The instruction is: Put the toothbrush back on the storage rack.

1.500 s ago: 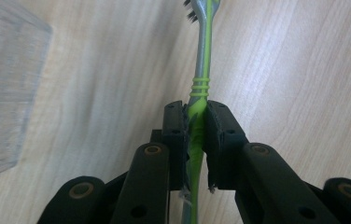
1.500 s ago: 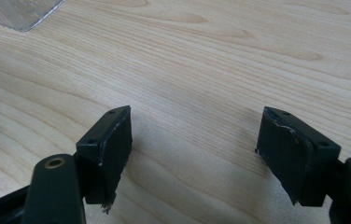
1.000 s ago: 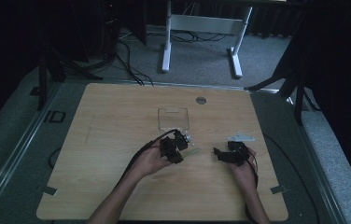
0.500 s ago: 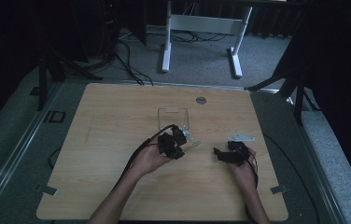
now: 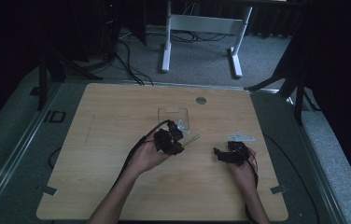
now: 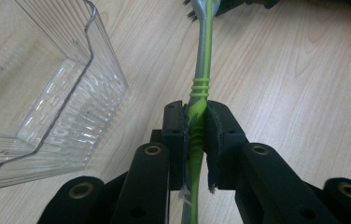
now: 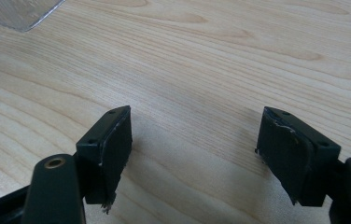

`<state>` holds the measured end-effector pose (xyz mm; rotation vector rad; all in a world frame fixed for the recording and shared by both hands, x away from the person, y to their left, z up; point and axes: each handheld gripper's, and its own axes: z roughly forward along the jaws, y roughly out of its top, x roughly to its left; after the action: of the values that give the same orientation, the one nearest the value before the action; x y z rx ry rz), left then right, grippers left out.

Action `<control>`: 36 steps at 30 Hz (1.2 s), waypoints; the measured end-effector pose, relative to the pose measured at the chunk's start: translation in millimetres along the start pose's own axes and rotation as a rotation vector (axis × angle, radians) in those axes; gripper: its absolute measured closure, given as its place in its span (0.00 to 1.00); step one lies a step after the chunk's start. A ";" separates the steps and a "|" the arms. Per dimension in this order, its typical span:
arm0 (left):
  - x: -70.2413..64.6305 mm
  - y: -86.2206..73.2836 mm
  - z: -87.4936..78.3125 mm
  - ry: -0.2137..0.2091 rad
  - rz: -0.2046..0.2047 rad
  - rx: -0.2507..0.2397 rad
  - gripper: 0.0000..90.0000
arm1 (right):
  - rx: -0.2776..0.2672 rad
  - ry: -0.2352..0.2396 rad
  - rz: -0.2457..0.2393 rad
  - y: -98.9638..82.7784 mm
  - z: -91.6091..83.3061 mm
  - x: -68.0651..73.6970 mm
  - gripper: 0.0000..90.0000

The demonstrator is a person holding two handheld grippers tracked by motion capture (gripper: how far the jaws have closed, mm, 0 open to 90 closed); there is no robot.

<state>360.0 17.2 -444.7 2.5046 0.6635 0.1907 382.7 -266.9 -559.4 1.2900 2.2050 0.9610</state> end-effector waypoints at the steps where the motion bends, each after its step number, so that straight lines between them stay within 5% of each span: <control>1: 0.8 -0.1 -1.0 -0.001 -0.002 -0.005 0.88 | 0.001 0.000 0.000 0.0 -0.1 0.0 0.29; 36: 11.1 -1.8 -20.6 0.050 -0.088 -0.151 0.88 | 0.000 0.000 0.000 0.0 0.0 0.0 0.29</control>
<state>363.4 33.5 -428.3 2.3279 0.7499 0.2623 382.7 -266.9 -559.4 1.2907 2.2048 0.9604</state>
